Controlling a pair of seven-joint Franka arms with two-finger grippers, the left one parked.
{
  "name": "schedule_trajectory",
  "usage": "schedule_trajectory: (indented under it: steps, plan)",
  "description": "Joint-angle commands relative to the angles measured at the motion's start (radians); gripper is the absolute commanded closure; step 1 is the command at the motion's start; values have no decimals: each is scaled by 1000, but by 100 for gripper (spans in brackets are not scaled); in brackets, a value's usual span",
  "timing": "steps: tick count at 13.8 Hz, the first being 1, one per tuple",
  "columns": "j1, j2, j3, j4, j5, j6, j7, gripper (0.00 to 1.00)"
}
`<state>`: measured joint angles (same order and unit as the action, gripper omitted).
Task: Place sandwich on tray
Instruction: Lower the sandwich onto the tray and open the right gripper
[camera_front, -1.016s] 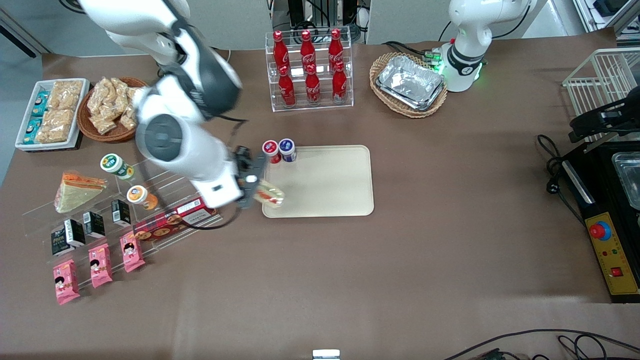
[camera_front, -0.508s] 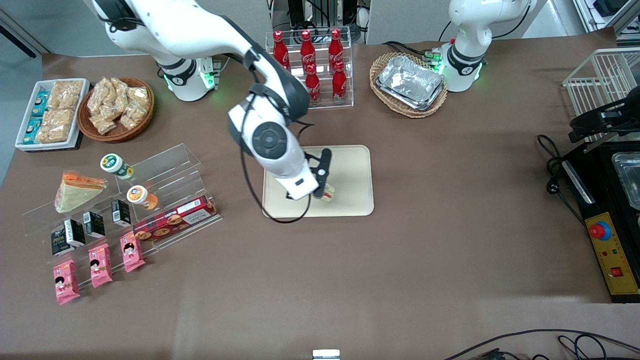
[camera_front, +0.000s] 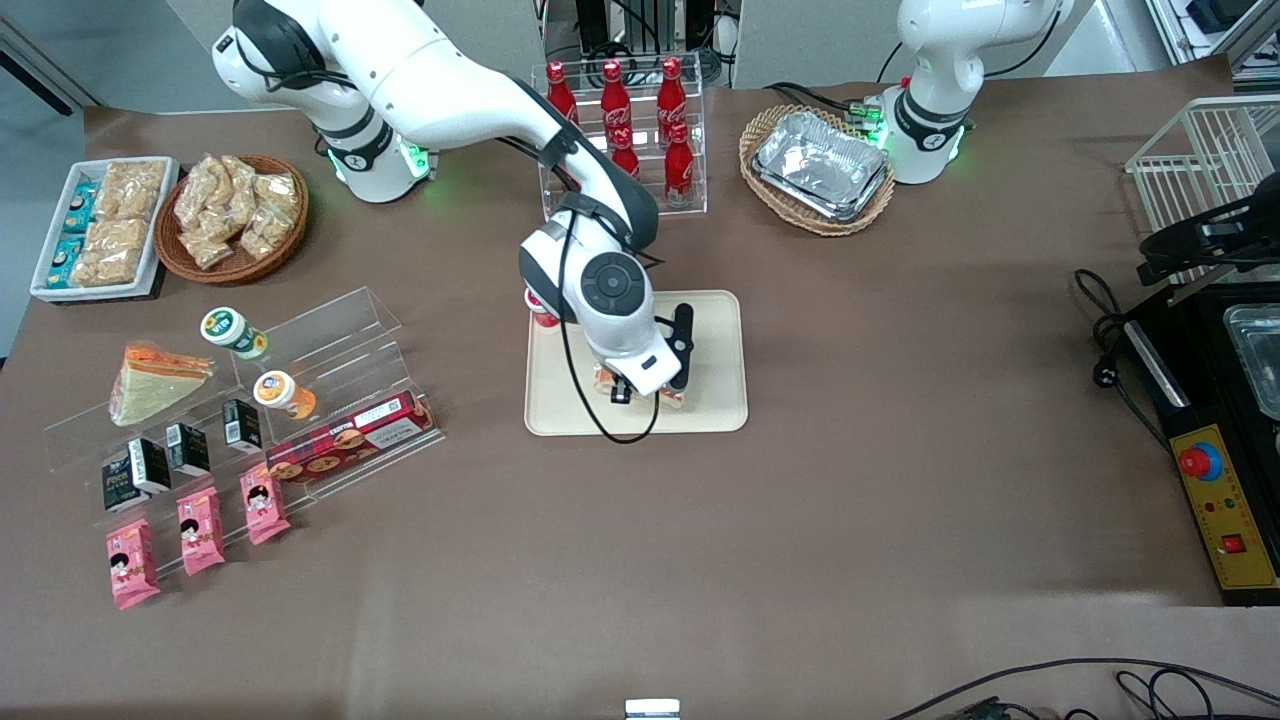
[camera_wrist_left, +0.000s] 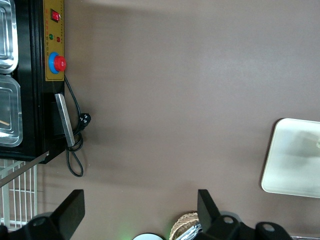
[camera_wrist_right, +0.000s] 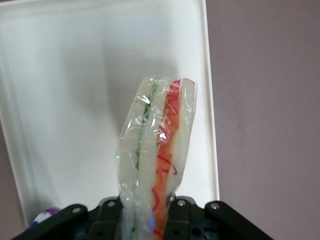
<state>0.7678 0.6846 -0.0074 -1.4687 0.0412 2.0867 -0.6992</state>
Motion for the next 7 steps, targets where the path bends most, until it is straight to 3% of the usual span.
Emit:
schedule_trajectory:
  steps: [1, 7]
  plan:
    - [7, 32, -9, -21, -24, 85, 1, 73]
    - [2, 50, -13, -21, -24, 110, 4, 72]
